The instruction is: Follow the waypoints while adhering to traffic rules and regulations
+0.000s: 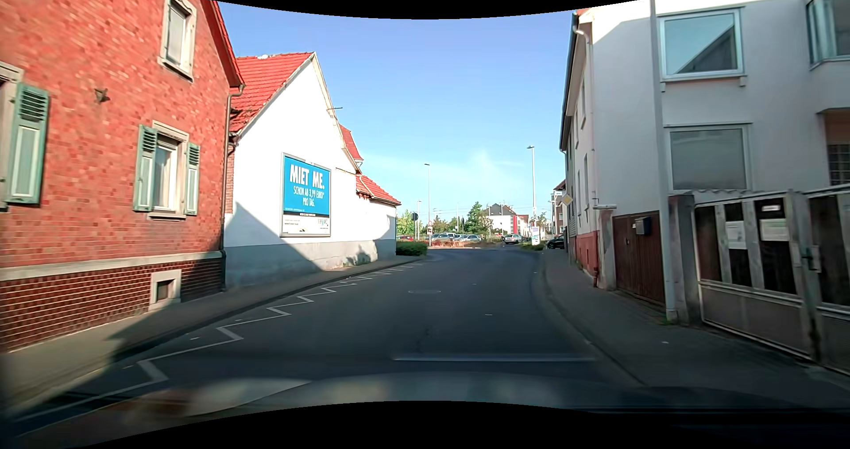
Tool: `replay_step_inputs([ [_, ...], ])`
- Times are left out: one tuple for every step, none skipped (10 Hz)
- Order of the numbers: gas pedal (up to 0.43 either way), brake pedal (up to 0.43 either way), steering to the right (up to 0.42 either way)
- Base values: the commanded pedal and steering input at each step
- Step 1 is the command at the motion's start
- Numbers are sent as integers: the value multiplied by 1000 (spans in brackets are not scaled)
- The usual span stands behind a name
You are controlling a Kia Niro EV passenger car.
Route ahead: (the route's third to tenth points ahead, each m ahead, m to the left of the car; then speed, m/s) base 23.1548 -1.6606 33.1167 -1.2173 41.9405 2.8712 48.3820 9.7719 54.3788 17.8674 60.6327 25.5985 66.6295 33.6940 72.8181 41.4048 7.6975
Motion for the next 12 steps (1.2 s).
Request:
replay_step_inputs([
  [0, 0, 43],
  [0, 0, 48],
  [0, 0, 49],
  [0, 0, 49],
  [0, 0, 49],
  [0, 0, 49],
  [0, 0, 50],
  [0, 0, 52],
  [0, 0, 56],
  [0, 0, 59],
  [0, 0, 61],
  [0, 0, 62],
])
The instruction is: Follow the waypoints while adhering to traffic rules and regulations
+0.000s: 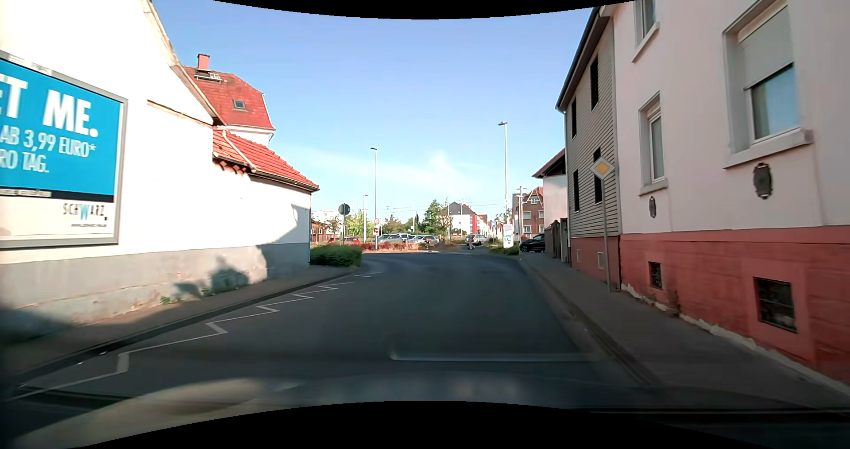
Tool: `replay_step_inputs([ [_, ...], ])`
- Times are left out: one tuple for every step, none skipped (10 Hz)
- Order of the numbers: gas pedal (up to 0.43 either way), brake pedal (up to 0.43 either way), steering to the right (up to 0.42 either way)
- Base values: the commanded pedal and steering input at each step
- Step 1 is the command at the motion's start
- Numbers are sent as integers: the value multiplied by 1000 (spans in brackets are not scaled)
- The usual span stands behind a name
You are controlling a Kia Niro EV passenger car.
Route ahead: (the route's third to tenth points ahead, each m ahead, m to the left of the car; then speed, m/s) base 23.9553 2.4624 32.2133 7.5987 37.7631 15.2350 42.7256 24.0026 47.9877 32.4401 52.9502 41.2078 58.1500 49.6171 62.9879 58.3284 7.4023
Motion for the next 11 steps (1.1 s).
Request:
replay_step_inputs([
  [0, 0, 61],
  [0, 0, 61],
  [0, 12, 61],
  [0, 61, 61],
  [0, 73, 60],
  [0, 79, 58],
  [0, 98, 57],
  [0, 110, 54],
  [0, 116, 51],
  [0, 116, 48],
  [0, 110, 44],
])
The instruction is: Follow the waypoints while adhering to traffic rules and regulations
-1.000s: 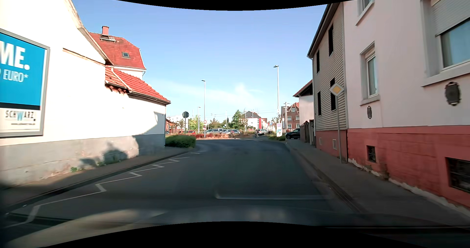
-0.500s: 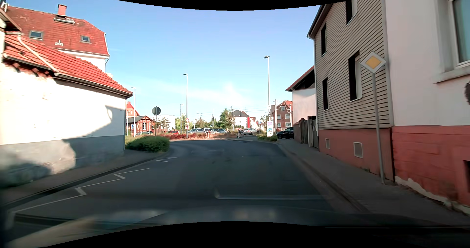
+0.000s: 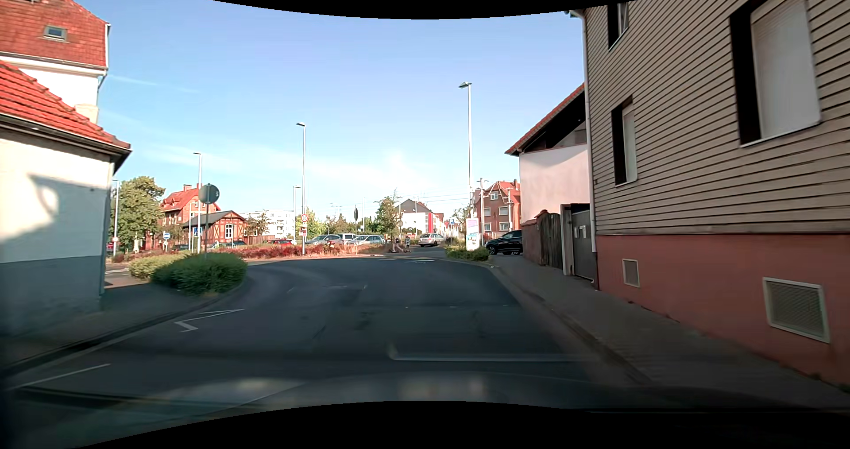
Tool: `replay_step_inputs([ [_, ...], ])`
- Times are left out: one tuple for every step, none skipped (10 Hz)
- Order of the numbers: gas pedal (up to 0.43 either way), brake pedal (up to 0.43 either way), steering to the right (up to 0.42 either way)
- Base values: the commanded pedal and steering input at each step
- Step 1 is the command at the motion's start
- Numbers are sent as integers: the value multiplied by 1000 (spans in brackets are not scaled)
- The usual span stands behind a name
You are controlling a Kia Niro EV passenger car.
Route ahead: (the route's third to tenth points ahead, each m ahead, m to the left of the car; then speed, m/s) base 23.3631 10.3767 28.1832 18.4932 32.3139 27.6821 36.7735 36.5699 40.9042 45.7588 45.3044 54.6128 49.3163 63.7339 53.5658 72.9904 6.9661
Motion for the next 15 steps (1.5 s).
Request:
replay_step_inputs([
  [0, 110, 38],
  [0, 110, 30],
  [0, 110, 24],
  [0, 110, 15],
  [0, 110, 9],
  [0, 110, 3],
  [0, 110, -1],
  [0, 110, -8],
  [0, 104, -18],
  [0, 104, -30],
  [0, 98, -48],
  [0, 91, -71],
  [0, 73, -90],
  [0, 67, -105],
  [0, 67, -123],
])
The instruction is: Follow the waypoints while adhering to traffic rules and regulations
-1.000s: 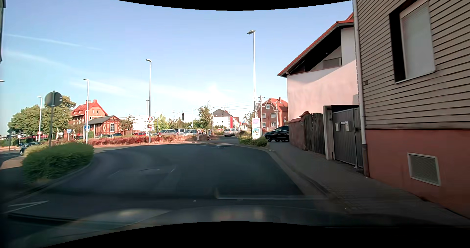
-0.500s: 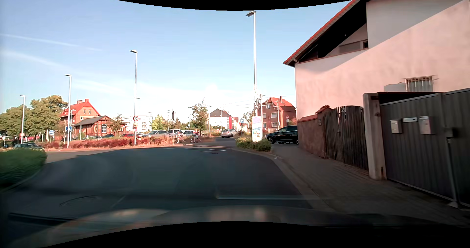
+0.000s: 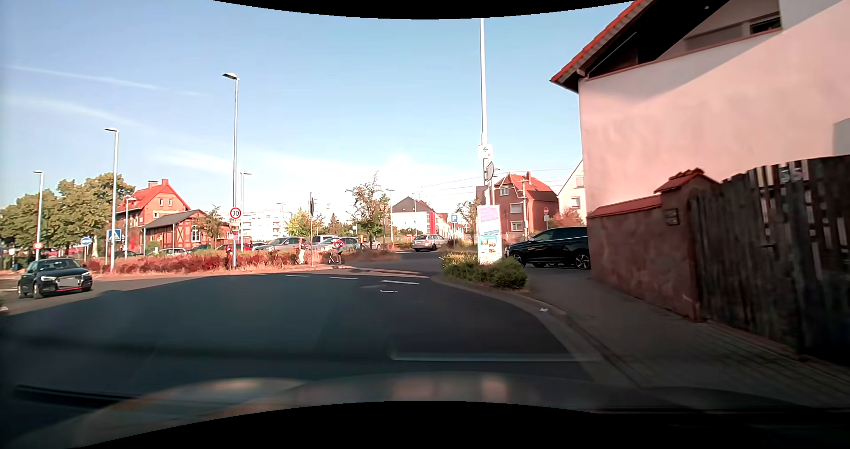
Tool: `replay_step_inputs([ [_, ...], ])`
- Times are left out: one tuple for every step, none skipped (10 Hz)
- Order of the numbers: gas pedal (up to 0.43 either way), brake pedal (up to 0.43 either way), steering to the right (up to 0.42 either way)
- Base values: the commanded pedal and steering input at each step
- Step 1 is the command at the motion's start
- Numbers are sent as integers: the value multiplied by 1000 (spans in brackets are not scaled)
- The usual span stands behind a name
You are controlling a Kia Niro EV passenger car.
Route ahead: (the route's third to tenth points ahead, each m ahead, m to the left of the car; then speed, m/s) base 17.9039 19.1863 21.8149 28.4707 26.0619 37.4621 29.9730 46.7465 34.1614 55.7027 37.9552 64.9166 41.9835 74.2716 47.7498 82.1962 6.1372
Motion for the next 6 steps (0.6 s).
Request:
replay_step_inputs([
  [0, 67, -141],
  [0, 61, -158],
  [0, 43, -174],
  [0, 30, -188],
  [0, 24, -203],
  [0, 18, -219],
])
